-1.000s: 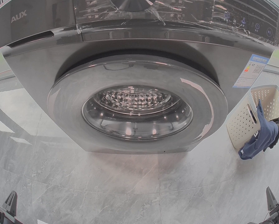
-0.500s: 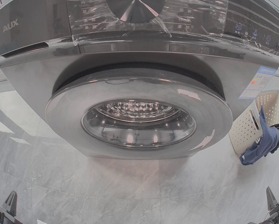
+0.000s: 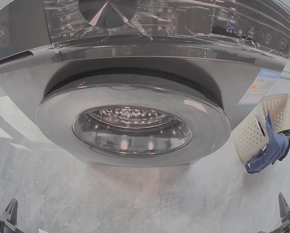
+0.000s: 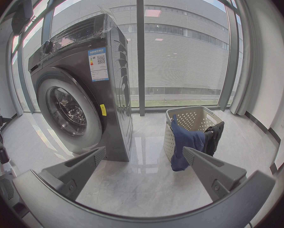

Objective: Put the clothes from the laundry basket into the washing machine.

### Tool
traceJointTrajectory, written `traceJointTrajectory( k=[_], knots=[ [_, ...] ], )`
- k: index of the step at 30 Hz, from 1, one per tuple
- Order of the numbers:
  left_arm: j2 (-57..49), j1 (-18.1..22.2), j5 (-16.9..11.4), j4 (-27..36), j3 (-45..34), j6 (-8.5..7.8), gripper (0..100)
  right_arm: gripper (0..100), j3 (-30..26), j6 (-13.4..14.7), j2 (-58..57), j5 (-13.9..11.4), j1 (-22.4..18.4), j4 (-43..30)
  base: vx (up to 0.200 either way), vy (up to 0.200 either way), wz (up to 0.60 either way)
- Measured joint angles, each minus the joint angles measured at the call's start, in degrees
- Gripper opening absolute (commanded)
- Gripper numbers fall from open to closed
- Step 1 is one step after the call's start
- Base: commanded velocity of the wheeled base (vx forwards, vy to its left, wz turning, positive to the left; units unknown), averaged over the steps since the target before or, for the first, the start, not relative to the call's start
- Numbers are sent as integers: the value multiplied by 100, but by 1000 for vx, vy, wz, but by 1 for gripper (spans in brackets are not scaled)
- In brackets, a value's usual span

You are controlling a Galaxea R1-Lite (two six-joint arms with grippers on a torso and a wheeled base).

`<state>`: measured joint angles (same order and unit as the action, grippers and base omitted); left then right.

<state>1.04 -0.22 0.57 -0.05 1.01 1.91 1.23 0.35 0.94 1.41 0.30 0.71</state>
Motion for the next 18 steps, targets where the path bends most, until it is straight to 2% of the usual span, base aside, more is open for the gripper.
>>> traceJointTrajectory(
  k=[5,11,18],
  knots=[
    [0,-2,0,-2,0,2,0,100,566,5,118,-33,27,143,0,0,0],
    [0,-2,2,-2,0,2,0,100,1059,232,939,-311,145,319,0,0,0],
    [0,-2,2,-2,0,2,0,100,1169,440,2656,-500,602,1407,0,0,0]
  ],
)
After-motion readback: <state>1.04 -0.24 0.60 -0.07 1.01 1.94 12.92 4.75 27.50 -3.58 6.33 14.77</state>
